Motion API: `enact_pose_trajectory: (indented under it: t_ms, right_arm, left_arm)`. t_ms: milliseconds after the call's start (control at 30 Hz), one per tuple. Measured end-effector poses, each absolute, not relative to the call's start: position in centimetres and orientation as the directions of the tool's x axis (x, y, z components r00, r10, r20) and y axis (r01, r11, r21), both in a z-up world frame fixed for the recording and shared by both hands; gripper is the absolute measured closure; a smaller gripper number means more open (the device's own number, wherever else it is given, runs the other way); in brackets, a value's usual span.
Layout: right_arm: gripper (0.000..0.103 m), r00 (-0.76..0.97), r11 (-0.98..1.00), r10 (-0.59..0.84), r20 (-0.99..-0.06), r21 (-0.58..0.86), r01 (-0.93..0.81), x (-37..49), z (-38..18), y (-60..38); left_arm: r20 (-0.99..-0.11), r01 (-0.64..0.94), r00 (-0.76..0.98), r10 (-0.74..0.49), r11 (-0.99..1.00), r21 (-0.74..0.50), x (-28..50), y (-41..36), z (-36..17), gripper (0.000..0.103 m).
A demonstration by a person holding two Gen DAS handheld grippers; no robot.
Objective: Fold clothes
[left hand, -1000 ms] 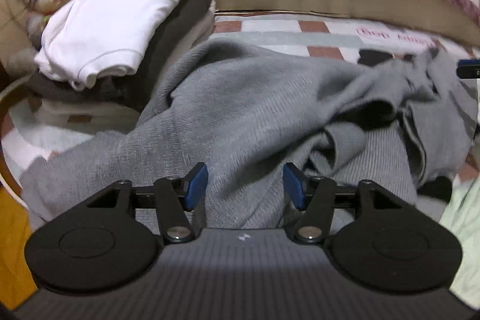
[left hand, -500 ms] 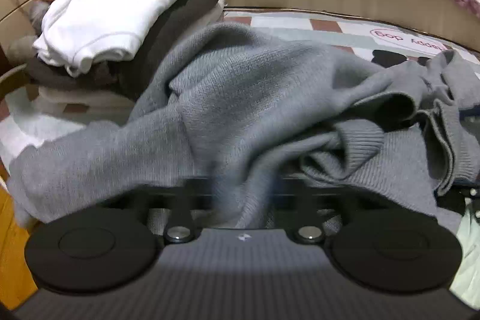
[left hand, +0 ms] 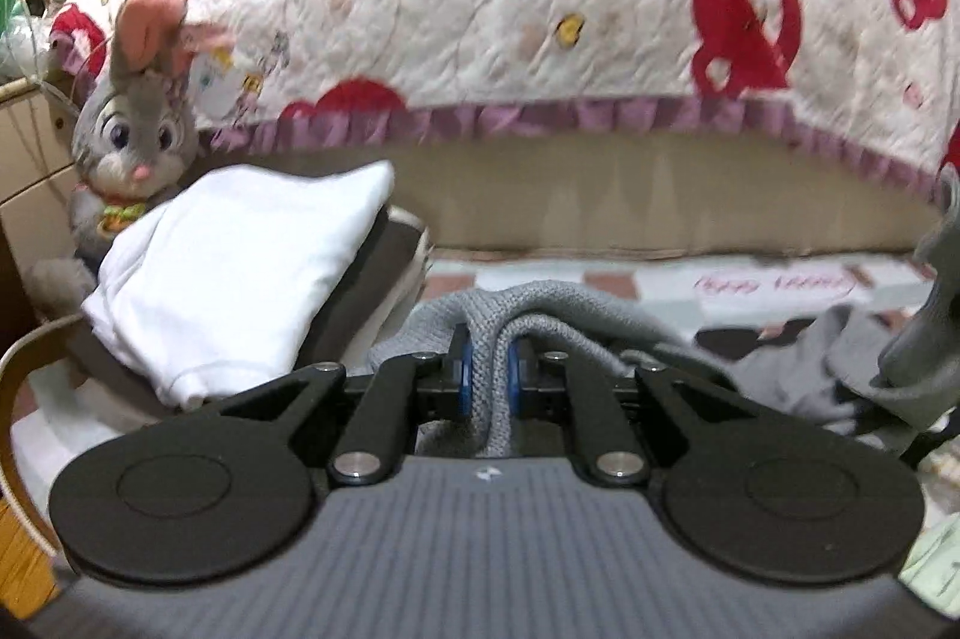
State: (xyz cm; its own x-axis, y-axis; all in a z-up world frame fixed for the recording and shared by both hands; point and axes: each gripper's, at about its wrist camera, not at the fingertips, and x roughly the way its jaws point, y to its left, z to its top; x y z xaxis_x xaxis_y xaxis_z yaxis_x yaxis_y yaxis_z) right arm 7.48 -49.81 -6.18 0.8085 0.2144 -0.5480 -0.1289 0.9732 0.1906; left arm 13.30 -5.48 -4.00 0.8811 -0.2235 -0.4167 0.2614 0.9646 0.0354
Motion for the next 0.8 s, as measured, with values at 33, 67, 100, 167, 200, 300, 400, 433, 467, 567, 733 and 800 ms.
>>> enact_pose_trajectory:
  t_ms: [33,67,100,167,200,300,400,433,467,567,733,800]
  right_arm:
    - [0.089,0.826,0.987,0.127,-0.55,0.15,-0.052,7.1,-5.6,-51.2]
    - [0.089,0.835,0.995,0.031,-0.55,0.1,0.029,6.9,-4.9,-52.6]
    - [0.089,0.836,0.993,-0.065,-0.546,0.051,0.111,6.6,-4.3,-54.0]
    - [0.089,0.793,0.962,-0.255,-0.553,-0.06,0.268,6.6,-3.6,-56.7]
    - [0.085,0.745,0.933,-0.348,-0.57,-0.127,0.338,7.0,-3.7,-58.0]
    - [0.063,0.609,0.831,-0.518,-0.601,-0.186,0.524,7.5,-4.0,-61.2]
    - [0.055,0.701,0.88,-0.403,-0.588,-0.04,0.472,6.9,-4.5,-59.7]
    - [0.055,0.745,0.916,-0.312,-0.59,0.022,0.401,7.0,-5.0,-58.5]
    - [0.054,0.781,0.942,-0.218,-0.585,0.084,0.326,7.2,-5.5,-57.2]
    - [0.053,0.79,0.982,0.078,-0.608,0.183,0.043,8.6,-8.1,-51.9]
    - [0.037,0.689,0.953,0.249,-0.68,0.047,-0.298,11.2,-12.2,-41.9]
    - [0.037,0.682,0.928,0.215,-0.699,-0.072,-0.366,11.2,-13.8,-39.4]
  left_arm:
    - [-0.408,0.274,0.88,-0.243,0.962,0.019,13.3,-5.6,-3.5,0.093]
    - [-0.398,0.286,0.879,-0.262,0.958,0.002,13.3,-5.8,-3.1,0.093]
    - [-0.389,0.302,0.876,-0.286,0.953,-0.019,13.4,-5.8,-2.6,0.093]
    - [-0.38,0.318,0.869,-0.316,0.946,-0.058,13.7,-5.8,-1.9,0.093]
    - [-0.382,0.318,0.866,-0.322,0.945,-0.075,13.9,-5.7,-1.9,0.093]
    - [-0.411,0.297,0.848,-0.334,0.943,-0.153,14.8,-4.7,-2.4,0.092]
    - [-0.472,0.252,0.828,-0.303,0.953,-0.168,15.6,-3.5,-4.4,0.092]
    - [-0.492,0.238,0.821,-0.29,0.957,-0.168,15.7,-3.2,-5.1,0.092]
    - [-0.513,0.221,0.81,-0.284,0.958,-0.181,15.8,-2.8,-6.0,0.092]
    - [-0.554,0.19,0.783,-0.283,0.957,-0.22,16.2,-1.9,-7.8,0.091]
    - [-0.575,0.252,0.757,-0.309,0.951,-0.18,15.1,-2.0,-9.5,0.091]
    - [-0.587,0.261,0.748,-0.309,0.951,-0.168,14.5,-2.1,-10.0,0.09]
